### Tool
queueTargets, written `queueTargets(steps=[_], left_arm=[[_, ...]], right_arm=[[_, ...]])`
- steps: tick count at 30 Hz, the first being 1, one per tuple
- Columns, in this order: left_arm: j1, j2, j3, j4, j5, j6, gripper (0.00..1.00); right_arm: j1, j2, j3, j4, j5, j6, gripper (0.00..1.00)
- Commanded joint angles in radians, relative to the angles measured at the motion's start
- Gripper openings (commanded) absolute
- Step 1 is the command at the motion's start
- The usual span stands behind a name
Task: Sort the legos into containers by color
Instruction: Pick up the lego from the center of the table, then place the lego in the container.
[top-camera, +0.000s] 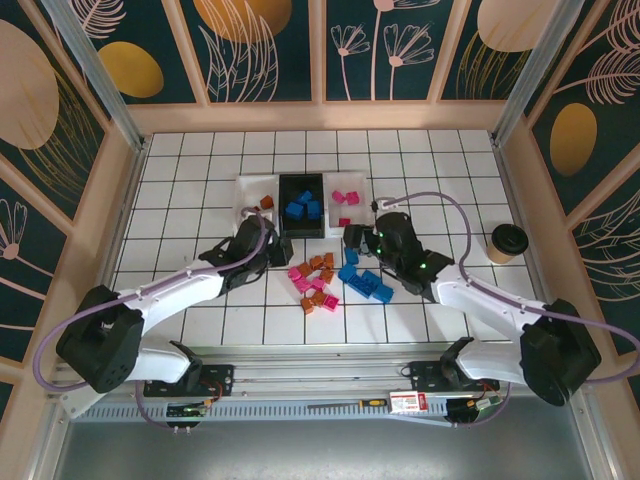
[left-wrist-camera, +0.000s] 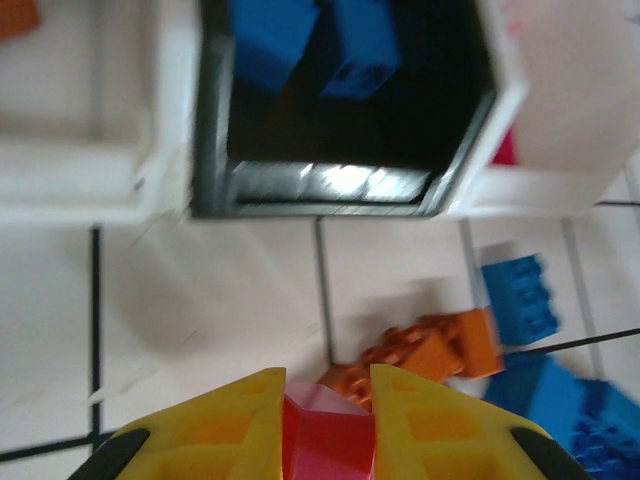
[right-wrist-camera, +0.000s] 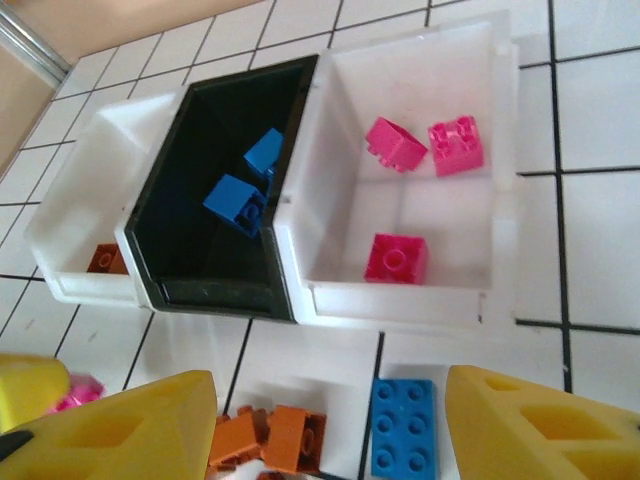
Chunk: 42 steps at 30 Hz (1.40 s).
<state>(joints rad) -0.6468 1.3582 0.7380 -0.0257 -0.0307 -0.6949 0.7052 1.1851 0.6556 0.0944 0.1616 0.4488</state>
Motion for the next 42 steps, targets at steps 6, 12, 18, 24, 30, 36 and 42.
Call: queueTargets(steps=[6, 12, 18, 24, 30, 36, 42], left_arm=[[-0.055, 0.231, 0.398, -0.058, 0.047, 0.055, 0.19], [-0.060, 0.509, 0.720, -0.130, 0.031, 0.089, 0.17], [-0.057, 0.741, 0.990, -0.231, -0.014, 0.107, 0.18], [-0.052, 0.848, 1.162, -0.279, -0.002, 0.097, 0.46], [-0.053, 0.745, 1.138, -0.243, 0.044, 0.091, 0.72], [-0.065, 0.481, 0.831, -0.078, 0.112, 0.058, 0.84], [-0.071, 0.179, 0.423, 0.074, 0.116, -0.002, 0.98]], right_arm=[[-0.009, -0.150, -0.123, -0.021, 0.059, 0.062, 0.63], [-0.009, -0.235, -0.202, -0.056, 0.038, 0.094, 0.63], [0.005, -0.280, -0.244, -0.128, -0.004, 0.105, 0.63], [0.013, -0.318, -0.278, -0.167, -0.033, 0.126, 0.64], [0.021, -0.297, -0.282, -0.176, -0.048, 0.128, 0.64], [0.024, -0.227, -0.262, -0.155, -0.055, 0.119, 0.64], [0.031, -0.101, -0.205, -0.044, -0.053, 0.102, 0.64]])
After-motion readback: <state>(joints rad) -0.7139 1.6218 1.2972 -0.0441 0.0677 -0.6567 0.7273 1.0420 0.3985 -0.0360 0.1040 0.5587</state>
